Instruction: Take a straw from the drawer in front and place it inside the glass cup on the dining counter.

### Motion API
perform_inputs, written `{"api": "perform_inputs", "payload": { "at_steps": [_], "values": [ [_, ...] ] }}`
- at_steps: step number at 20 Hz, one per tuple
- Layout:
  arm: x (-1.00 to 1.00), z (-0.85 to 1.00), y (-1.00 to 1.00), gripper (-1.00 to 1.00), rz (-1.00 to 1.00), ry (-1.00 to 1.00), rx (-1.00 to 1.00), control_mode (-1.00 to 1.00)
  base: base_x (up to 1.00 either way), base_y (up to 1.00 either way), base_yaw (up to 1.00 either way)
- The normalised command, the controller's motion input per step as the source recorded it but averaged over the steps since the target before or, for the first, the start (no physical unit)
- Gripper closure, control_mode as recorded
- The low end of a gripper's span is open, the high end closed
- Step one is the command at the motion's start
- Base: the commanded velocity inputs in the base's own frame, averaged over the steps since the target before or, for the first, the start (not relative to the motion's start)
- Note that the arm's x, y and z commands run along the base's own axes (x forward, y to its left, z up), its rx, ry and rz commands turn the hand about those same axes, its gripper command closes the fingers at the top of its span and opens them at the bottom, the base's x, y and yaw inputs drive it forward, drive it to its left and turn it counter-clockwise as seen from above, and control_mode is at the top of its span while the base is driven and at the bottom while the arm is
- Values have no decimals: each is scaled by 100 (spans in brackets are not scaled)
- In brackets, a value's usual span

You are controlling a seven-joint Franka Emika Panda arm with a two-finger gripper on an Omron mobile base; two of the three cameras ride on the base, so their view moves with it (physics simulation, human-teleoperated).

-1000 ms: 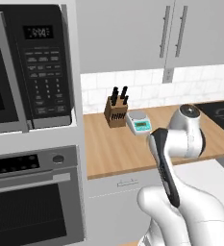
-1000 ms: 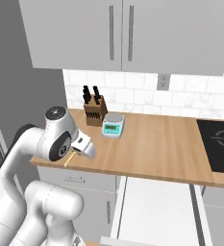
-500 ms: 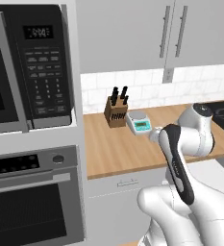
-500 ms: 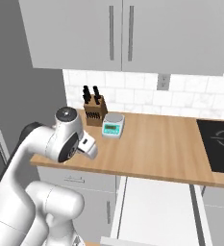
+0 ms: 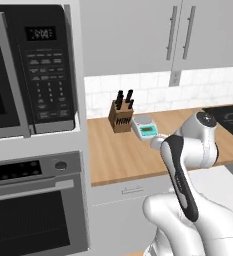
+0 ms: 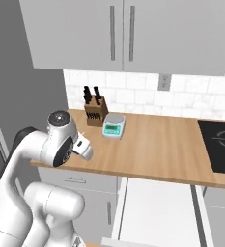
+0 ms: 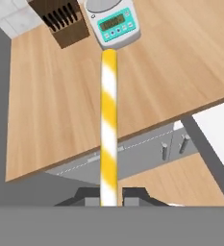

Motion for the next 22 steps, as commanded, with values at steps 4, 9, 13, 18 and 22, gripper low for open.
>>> {"api": "perform_inputs", "payload": {
  "at_steps": [4,9,13,18,22],
  "values": [
    [0,0,0,100,0,0,0,100,-17,40,0],
    [0,0,0,100,0,0,0,100,-47,21,-2],
    [0,0,0,100,0,0,0,100,-72,2,-11],
    [0,0,0,100,0,0,0,100,-58,34,-12],
    [0,0,0,100,0,0,0,100,-33,76,-10]
  ]
}}
